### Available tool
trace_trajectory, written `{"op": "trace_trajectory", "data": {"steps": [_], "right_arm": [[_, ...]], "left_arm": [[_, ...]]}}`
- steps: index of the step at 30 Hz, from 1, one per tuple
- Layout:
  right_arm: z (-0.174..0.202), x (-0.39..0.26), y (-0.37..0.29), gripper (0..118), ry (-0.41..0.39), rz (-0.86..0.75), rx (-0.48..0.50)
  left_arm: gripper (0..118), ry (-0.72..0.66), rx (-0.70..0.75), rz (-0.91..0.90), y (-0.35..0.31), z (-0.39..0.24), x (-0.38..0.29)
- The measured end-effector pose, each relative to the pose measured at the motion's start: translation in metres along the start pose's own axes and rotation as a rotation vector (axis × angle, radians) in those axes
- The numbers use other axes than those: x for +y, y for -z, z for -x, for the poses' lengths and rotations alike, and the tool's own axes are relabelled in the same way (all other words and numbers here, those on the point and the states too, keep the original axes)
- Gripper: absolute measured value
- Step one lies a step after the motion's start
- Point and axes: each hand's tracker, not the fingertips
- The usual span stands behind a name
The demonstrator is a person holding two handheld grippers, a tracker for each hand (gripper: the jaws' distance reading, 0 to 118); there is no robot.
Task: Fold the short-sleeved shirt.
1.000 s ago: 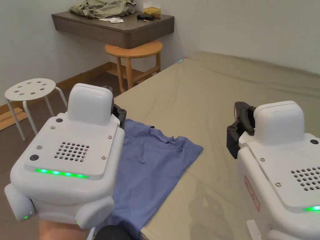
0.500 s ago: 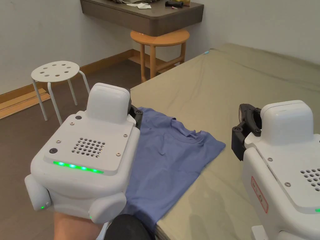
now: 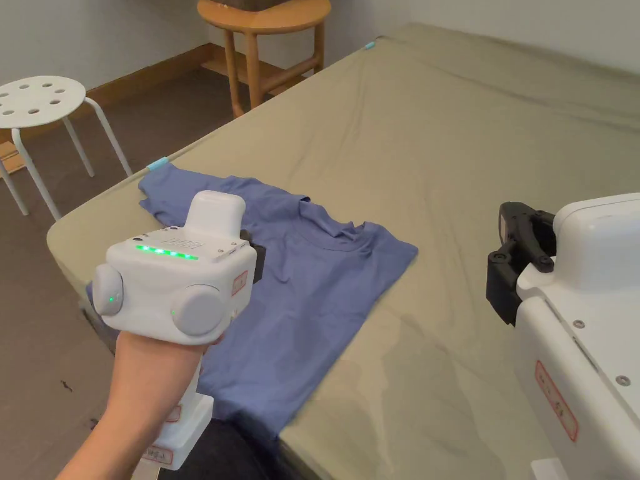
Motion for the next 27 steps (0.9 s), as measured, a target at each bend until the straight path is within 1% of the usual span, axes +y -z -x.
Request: {"op": "trace_trajectory", "data": {"steps": [4, 5, 7, 8, 9, 11, 12, 14, 17, 18, 19, 21, 23, 24, 25, 27], "right_arm": [[-0.009, -0.011, 0.013, 0, 0.003, 0.044, -0.031], [-0.011, -0.014, 0.017, 0, 0.007, 0.058, -0.039], [-0.014, -0.017, 0.022, 0, 0.005, 0.077, -0.04], [-0.014, -0.019, 0.025, 0, -0.004, 0.083, -0.046], [-0.015, -0.021, 0.027, 0, -0.011, 0.087, -0.053], [-0.016, -0.025, 0.033, 0, -0.015, 0.101, -0.064], [-0.017, -0.027, 0.035, 0, -0.01, 0.109, -0.065], [-0.019, -0.031, 0.04, 0, 0.0, 0.124, -0.065], [-0.018, -0.035, 0.046, 0, -0.005, 0.142, -0.069], [-0.018, -0.036, 0.048, 0, -0.006, 0.147, -0.069], [-0.018, -0.038, 0.05, 0, -0.006, 0.151, -0.069], [-0.018, -0.039, 0.051, 0, -0.005, 0.157, -0.07], [-0.018, -0.04, 0.052, 0, 0.0, 0.16, -0.068], [-0.018, -0.041, 0.053, 0, 0.002, 0.162, -0.068], [-0.018, -0.041, 0.053, 0, 0.004, 0.164, -0.069], [-0.018, -0.042, 0.053, 0, 0.006, 0.166, -0.068]], "left_arm": [[1, -0.041, -0.035, 0.13, 0.073, 0.01, -0.013], [1, -0.055, -0.036, 0.172, 0.09, 0.012, -0.016], [3, -0.065, -0.01, 0.2, 0.111, 0.012, -0.021], [17, -0.07, 0.011, 0.206, 0.122, 0.015, -0.024], [45, -0.076, 0.024, 0.214, 0.131, 0.016, -0.025], [118, -0.079, 0.019, 0.267, 0.152, 0.021, -0.032], [114, -0.087, -0.022, 0.223, 0.156, 0.021, -0.035], [114, -0.053, 0.021, 0.252, 0.164, 0.019, -0.039], [115, 0.0, 0.024, 0.325, 0.181, 0.013, -0.047], [116, -0.007, 0.027, 0.35, 0.187, 0.013, -0.045], [117, -0.027, 0.029, 0.333, 0.188, 0.015, -0.042], [117, -0.055, 0.016, 0.364, 0.192, 0.016, -0.04], [116, -0.046, 0.019, 0.371, 0.19, 0.015, -0.038], [113, -0.039, 0.02, 0.373, 0.188, 0.013, -0.036], [106, -0.026, 0.017, 0.374, 0.185, 0.011, -0.035], [74, -0.005, -0.01, 0.338, 0.18, 0.007, -0.033]]}}
